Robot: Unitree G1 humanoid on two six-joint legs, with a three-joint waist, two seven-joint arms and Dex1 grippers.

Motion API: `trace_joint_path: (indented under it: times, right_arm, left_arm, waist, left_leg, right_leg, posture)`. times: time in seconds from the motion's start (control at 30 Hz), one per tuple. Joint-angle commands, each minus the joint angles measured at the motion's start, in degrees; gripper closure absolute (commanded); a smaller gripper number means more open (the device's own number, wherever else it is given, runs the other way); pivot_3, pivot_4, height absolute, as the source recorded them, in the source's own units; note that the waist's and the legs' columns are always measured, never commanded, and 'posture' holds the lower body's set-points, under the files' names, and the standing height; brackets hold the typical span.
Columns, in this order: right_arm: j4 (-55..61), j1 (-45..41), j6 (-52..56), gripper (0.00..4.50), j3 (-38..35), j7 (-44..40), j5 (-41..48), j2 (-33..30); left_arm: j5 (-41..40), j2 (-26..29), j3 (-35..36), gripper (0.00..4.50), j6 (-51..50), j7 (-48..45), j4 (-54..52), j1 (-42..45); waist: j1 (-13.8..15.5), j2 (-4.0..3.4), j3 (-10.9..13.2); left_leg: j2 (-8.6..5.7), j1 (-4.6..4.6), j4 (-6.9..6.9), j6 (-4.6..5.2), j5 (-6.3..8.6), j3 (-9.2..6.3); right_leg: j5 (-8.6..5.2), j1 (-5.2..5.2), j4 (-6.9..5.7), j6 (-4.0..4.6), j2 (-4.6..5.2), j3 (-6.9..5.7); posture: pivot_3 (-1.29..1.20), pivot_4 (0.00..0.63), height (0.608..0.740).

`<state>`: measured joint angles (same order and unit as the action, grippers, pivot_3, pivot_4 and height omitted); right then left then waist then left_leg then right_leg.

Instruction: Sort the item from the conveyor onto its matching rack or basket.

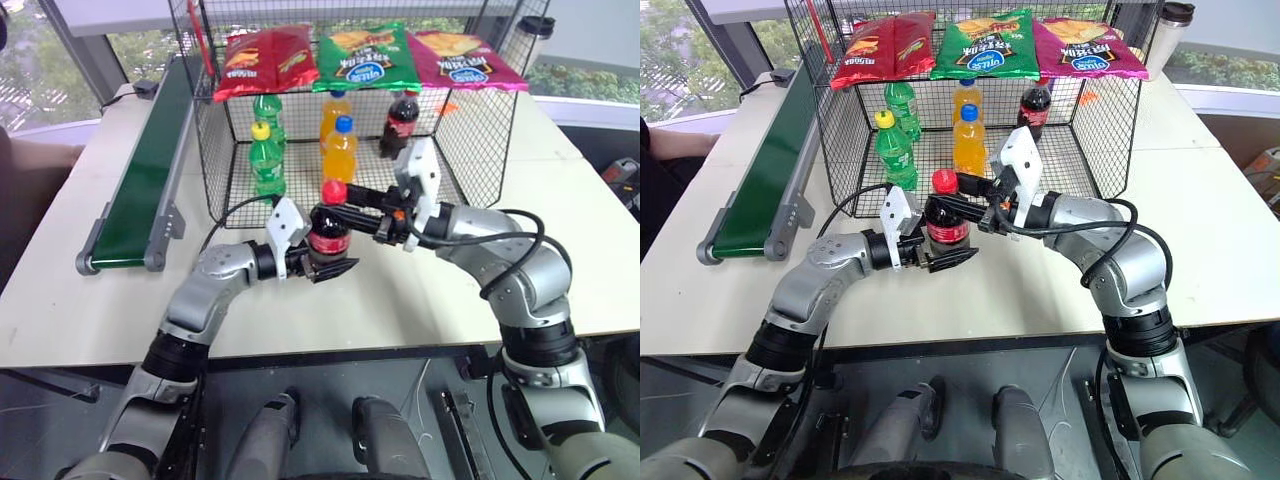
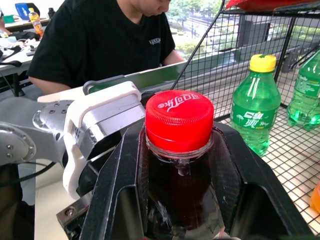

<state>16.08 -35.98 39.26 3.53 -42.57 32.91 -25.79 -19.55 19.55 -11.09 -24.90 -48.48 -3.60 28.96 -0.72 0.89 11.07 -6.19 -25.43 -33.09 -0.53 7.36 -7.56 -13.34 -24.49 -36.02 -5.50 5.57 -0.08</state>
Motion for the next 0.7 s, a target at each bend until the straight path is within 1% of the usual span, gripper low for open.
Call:
trace_joint_path:
  times: [0.03, 0.17, 0.23, 0.37, 0.57, 0.7]
  right_arm:
    - [-0.22, -1.50, -1.18, 3.35, -2.81, 2.26, -0.75, -0.10]
    - [-3.50, -2.78, -2.88, 3.35, -4.51, 4.23, -3.04, -1.09]
    - [-7.87, -4.48, -4.70, 3.35, -5.41, 7.45, -6.42, -1.78]
    - [-13.57, -7.14, -7.46, 3.35, -7.57, 10.81, -9.34, -1.90]
    - [-21.14, -10.89, -11.58, 3.35, -10.01, 13.28, -12.32, -1.99]
    - [-27.36, -13.25, -15.09, 3.35, -11.30, 17.04, -14.59, -0.71]
  left_arm:
    - [-1.54, 1.33, 0.27, 0.10, -0.52, -1.57, -5.50, -1.15]
    - [0.16, 4.01, 1.88, 0.10, -0.48, 0.44, -6.63, -3.97]
    - [-0.21, 5.57, 2.80, 0.10, -0.38, 0.12, -7.59, -6.07]
    - [-0.33, 6.70, 4.29, 0.10, -0.43, 1.58, -8.56, -8.57]
    - [1.21, 4.40, 6.47, 0.10, 1.22, 7.80, -8.45, -9.33]
    - [3.75, 0.55, 5.83, 0.10, 3.87, 13.01, -7.63, -8.88]
  waist:
    - [-0.01, 0.00, 0.00]
    - [-0.04, -0.01, 0.00]
    - [0.10, -0.01, 0.00]
    - [0.24, -0.03, 0.01]
    - [-0.01, -0.04, 0.02]
    - [0.06, -0.04, 0.02]
  left_leg:
    - [0.00, 0.00, 0.00, 0.00, 0.00, 0.00]
    - [0.01, 0.02, 0.01, -0.01, 0.01, 0.00]
    - [0.01, 0.02, 0.00, -0.02, 0.01, 0.00]
    - [-0.05, 0.00, -0.01, -0.09, 0.05, 0.02]
    - [-0.01, 0.01, 0.04, 0.00, -0.01, 0.03]
    - [-0.02, 0.01, 0.02, 0.02, -0.02, 0.03]
  right_leg:
    - [0.00, 0.00, 0.00, 0.00, 0.00, 0.00]
    - [0.00, 0.00, -0.01, 0.01, 0.00, 0.00]
    - [0.00, 0.00, -0.02, 0.01, 0.01, 0.00]
    - [0.00, 0.01, 0.00, 0.02, 0.00, 0.01]
    - [0.00, -0.02, -0.01, 0.01, 0.00, 0.01]
    - [0.00, -0.01, -0.02, 0.00, -0.02, 0.01]
  posture:
    - [0.00, 0.150, 0.738]
    - [0.00, 0.150, 0.738]
    - [0.00, 0.150, 0.738]
    - [0.00, 0.150, 0.738]
    - [0.00, 0.150, 0.738]
    - [0.00, 0.150, 0.738]
